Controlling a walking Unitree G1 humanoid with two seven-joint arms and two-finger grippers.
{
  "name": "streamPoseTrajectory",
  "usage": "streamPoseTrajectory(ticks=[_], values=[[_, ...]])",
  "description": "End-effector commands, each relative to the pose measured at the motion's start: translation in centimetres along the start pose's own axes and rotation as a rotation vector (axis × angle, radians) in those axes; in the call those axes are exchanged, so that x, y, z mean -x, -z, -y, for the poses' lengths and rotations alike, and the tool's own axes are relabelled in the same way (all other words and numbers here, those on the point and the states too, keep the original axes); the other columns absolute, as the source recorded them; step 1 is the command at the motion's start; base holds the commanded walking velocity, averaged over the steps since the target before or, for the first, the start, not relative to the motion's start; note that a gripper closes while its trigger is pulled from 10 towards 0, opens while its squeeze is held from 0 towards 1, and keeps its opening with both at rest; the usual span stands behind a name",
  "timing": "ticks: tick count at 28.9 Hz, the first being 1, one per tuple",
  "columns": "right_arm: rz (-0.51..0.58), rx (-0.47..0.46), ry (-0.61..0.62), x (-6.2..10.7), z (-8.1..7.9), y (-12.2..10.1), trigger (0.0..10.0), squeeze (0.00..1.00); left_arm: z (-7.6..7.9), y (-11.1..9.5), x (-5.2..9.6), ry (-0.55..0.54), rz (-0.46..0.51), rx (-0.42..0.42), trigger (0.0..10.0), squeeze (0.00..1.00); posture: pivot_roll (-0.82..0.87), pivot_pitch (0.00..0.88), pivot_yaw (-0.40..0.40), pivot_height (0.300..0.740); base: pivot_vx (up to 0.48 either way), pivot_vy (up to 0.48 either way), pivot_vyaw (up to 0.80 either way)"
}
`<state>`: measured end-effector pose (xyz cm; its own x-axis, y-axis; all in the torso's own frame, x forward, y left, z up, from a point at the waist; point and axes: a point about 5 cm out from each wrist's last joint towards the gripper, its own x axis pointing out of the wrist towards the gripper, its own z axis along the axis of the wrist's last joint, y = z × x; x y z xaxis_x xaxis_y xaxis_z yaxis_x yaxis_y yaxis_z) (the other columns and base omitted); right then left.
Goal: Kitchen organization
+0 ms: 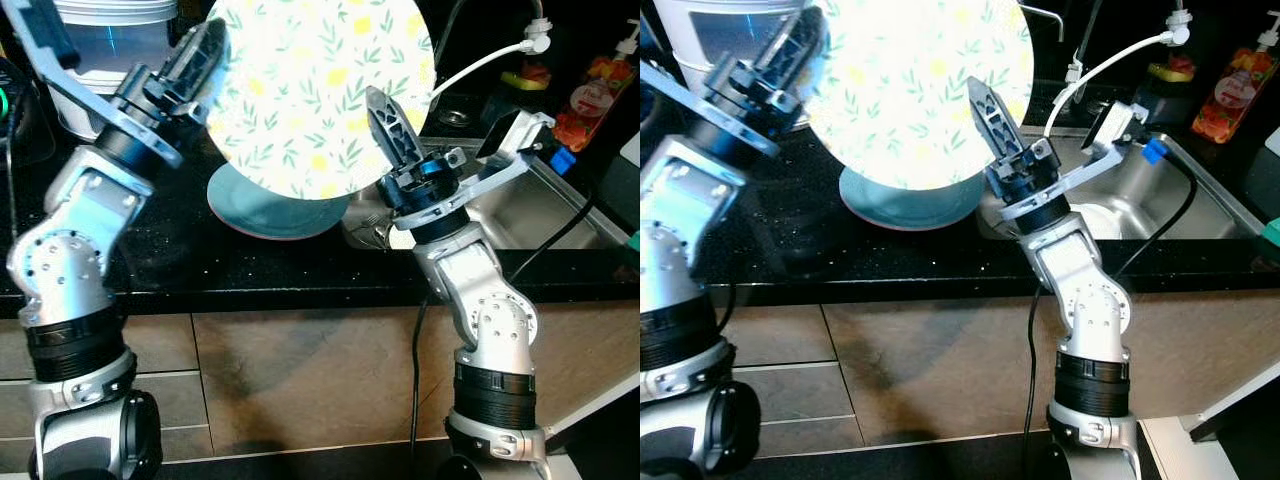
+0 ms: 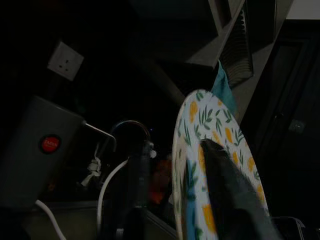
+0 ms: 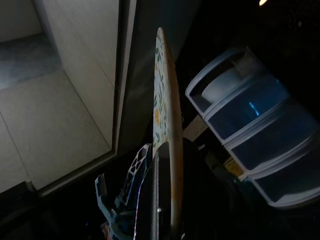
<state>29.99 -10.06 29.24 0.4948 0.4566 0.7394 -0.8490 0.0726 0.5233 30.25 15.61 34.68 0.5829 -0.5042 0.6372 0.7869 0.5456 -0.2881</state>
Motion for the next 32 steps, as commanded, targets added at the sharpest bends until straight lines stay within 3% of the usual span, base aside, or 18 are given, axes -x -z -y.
streamPoseTrajectory(ticks=[1, 5, 6, 7, 8, 9, 11, 12, 13, 14, 15, 17, 25, 26, 27, 29, 31, 32], values=[[-0.033, -0.007, -0.056, -0.5, -0.8, 0.6, 0.0, 0.00, 0.7, 1.0, -0.6, 0.028, -0.044, 0.003, 10.0, 1.00, 0.09, 0.000, -0.078, 0.740, 0.000, 0.000, 0.00], [-0.033, -0.004, -0.055, -0.5, -0.7, 0.6, 0.0, 0.00, 0.8, 1.0, -0.7, 0.032, -0.044, -0.002, 10.0, 1.00, 0.09, 0.000, -0.078, 0.740, 0.000, 0.000, 0.00], [-0.013, 0.042, -0.018, -0.3, -0.2, 0.0, 0.0, 0.00, 0.2, -0.1, -0.3, 0.006, -0.016, -0.012, 10.0, 0.00, 0.10, 0.000, -0.075, 0.740, 0.000, 0.000, 0.00], [-0.013, 0.042, -0.018, -0.3, -0.2, 0.0, 0.0, 0.00, 0.2, -0.1, -0.3, 0.006, -0.016, -0.012, 10.0, 0.00, 0.10, 0.000, -0.075, 0.740, 0.000, 0.000, 0.00], [0.034, 0.103, 0.070, -0.1, 1.1, -1.4, 0.0, 0.00, -0.9, -1.4, 0.3, -0.046, 0.014, -0.028, 10.0, 0.00, 0.10, 0.000, -0.075, 0.740, 0.000, 0.000, 0.00], [0.094, 0.187, 0.258, 0.3, 3.8, -3.4, 0.0, 0.00, -1.9, -2.7, 0.9, -0.100, 0.046, -0.041, 10.0, 0.00, 0.10, 0.000, -0.077, 0.740, 0.000, 0.000, 0.00], [0.094, 0.187, 0.258, 0.3, 3.8, -3.4, 0.0, 0.00, -1.9, -2.7, 0.9, -0.100, 0.046, -0.041, 10.0, 0.00, 0.10, 0.000, -0.077, 0.740, 0.000, 0.000, 0.00], [0.148, 0.270, 0.467, 1.1, 6.8, -5.7, 0.0, 0.00, -2.8, -3.5, 1.4, -0.153, 0.066, -0.055, 10.0, 0.00, 0.10, 0.000, -0.078, 0.740, 0.000, 0.000, 0.00], [0.148, 0.270, 0.467, 1.1, 6.8, -5.7, 0.0, 0.00, -2.8, -3.5, 1.4, -0.153, 0.066, -0.055, 10.0, 0.00, 0.10, 0.000, -0.078, 0.740, 0.000, 0.000, 0.00], [0.198, 0.342, 0.690, 2.3, 9.7, -7.9, 10.0, 0.00, -3.7, -3.5, 1.7, -0.212, 0.065, -0.061, 10.0, 0.00, 0.11, 0.000, -0.086, 0.740, 0.000, 0.000, 0.00], [0.198, 0.342, 0.690, 2.3, 9.7, -7.9, 10.0, 0.00, -3.7, -3.5, 1.7, -0.212, 0.065, -0.061, 10.0, 0.00, 0.11, 0.000, -0.086, 0.740, 0.000, 0.000, 0.00], [0.262, 0.413, 0.959, 4.4, 12.2, -10.3, 10.0, 0.00, -5.0, -2.9, 2.1, -0.310, 0.055, -0.060, 10.0, 0.00, 0.12, 0.000, -0.090, 0.740, 0.000, 0.000, 0.00], [0.197, 0.548, 1.215, 6.6, 13.6, -11.0, 10.0, 0.00, -6.8, -1.7, 2.8, -0.466, 0.017, -0.050, 10.0, 0.00, 0.13, 0.000, -0.104, 0.740, 0.000, 0.000, 0.00], [0.165, 0.600, 1.250, 6.9, 13.7, -11.0, 10.0, 1.00, -7.0, -1.4, 3.0, -0.486, 0.005, -0.044, 10.0, 0.00, 0.13, 0.000, -0.106, 0.740, 0.000, 0.000, 0.00], [0.165, 0.600, 1.250, 6.9, 13.7, -11.0, 10.0, 1.00, -7.0, -1.4, 3.0, -0.486, 0.005, -0.044, 10.0, 0.00, 0.13, 0.000, -0.106, 0.740, 0.000, 0.000, 0.00], [0.077, 0.751, 1.286, 6.9, 13.9, -11.0, 10.0, 1.00, -7.6, -0.9, 3.1, -0.521, -0.023, -0.046, 10.0, 0.00, 0.13, 0.000, -0.106, 0.740, 0.000, 0.000, 0.00], [-0.144, 1.087, 1.225, 5.1, 13.7, -10.4, 10.0, 1.00, -8.5, 0.0, 3.2, -0.603, -0.061, -0.024, 10.0, 0.00, 0.12, 0.000, -0.101, 0.740, 0.000, 0.000, 0.00], [-0.144, 1.087, 1.225, 5.1, 13.7, -10.4, 10.0, 1.00, -8.5, 0.0, 3.2, -0.603, -0.061, -0.024, 10.0, 0.00, 0.12, 0.000, -0.101, 0.740, 0.000, 0.000, 0.00]])
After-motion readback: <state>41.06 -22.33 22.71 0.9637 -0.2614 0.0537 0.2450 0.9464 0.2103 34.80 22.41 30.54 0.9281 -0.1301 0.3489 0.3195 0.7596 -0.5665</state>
